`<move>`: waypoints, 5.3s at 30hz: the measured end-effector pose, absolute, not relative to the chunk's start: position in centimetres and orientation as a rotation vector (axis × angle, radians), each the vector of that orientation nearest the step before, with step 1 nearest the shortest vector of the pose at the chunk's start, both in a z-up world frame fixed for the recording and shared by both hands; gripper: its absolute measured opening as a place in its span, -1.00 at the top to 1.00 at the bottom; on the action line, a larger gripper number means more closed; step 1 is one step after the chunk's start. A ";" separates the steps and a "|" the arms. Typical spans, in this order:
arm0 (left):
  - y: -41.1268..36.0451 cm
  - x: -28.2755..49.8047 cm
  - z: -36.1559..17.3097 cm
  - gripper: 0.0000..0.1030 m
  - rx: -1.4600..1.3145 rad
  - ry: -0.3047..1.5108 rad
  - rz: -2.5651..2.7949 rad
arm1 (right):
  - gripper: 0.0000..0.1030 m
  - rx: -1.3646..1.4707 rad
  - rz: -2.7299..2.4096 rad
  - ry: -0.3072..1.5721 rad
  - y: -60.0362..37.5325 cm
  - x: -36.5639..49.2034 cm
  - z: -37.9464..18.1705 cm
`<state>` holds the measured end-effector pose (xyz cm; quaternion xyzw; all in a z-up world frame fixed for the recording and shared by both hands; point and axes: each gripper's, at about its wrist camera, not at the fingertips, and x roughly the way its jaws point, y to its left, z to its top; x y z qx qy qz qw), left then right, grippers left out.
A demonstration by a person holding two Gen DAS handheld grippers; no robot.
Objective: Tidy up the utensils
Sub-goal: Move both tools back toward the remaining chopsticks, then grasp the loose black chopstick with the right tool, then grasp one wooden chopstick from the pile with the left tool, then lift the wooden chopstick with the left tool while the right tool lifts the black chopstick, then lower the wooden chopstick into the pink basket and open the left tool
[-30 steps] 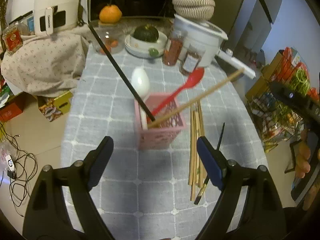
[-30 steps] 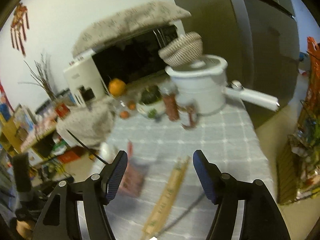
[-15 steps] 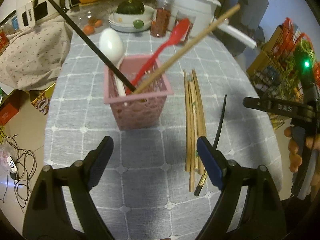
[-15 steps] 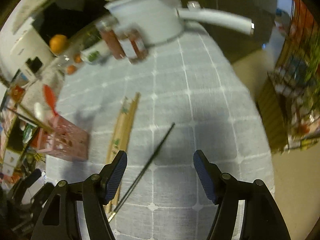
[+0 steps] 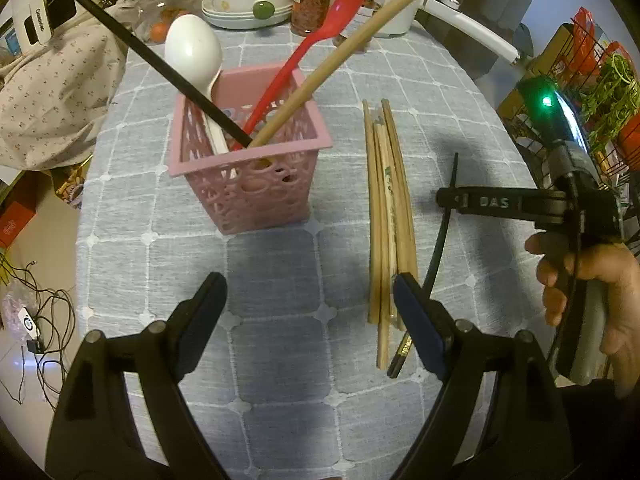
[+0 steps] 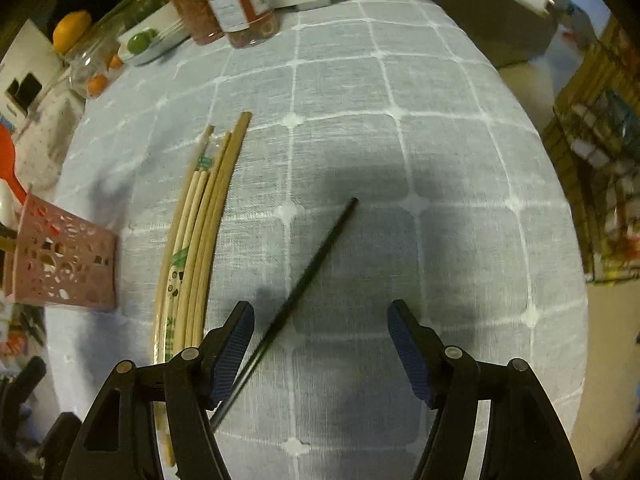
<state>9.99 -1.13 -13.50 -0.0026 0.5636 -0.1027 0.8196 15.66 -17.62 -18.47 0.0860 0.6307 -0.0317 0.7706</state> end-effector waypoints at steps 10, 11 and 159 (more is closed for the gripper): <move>-1.3 9.7 -13.6 -0.65 0.041 1.188 -0.212 | 0.63 0.017 -0.004 1.383 -14.4 15.8 -18.3; -1.2 9.7 -13.5 -0.65 0.049 1.185 -0.211 | 0.65 0.017 0.007 1.386 -14.4 15.8 -18.3; 4.2 10.1 -1.6 0.90 -0.143 0.398 -0.059 | 0.89 0.025 0.388 0.823 -10.3 4.7 2.9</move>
